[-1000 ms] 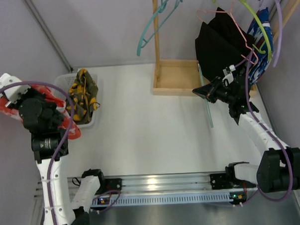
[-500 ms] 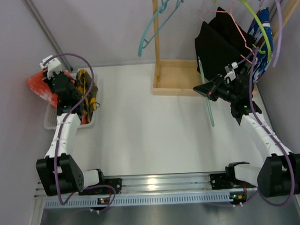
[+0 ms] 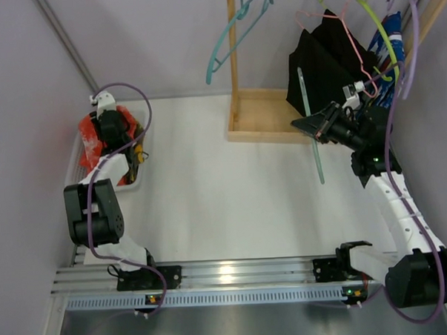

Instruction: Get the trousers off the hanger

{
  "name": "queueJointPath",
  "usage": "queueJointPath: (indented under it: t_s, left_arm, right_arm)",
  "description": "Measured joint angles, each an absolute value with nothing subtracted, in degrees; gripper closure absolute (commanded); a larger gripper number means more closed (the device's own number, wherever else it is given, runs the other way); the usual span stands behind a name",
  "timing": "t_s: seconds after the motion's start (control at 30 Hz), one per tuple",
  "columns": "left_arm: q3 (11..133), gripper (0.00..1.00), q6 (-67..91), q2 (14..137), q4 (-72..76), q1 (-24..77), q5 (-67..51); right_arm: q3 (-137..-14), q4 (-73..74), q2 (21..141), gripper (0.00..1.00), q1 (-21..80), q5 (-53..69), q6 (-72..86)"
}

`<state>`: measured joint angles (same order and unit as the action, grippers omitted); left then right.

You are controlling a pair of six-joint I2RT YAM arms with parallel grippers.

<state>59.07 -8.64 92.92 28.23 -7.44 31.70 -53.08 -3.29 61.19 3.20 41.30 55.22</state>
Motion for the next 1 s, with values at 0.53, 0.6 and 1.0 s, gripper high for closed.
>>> queueJointPath:
  t_s: [0.53, 0.6, 1.0]
  left_arm:
    - [61.3, 0.02, -2.1, 81.8, 0.9, -7.8, 16.2]
    - [61.4, 0.02, -1.8, 78.4, -1.8, -7.8, 14.4]
    - [64.9, 0.01, -1.0, 61.8, -8.5, -7.7, 0.4]
  right_arm:
    - [-57.3, 1.1, 60.0, 1.00, 3.2, 42.0, 51.9]
    - [-57.7, 1.7, 59.8, 1.00, 3.2, 42.0, 51.5]
    - [-60.1, 2.5, 58.3, 1.00, 3.3, 41.9, 54.1]
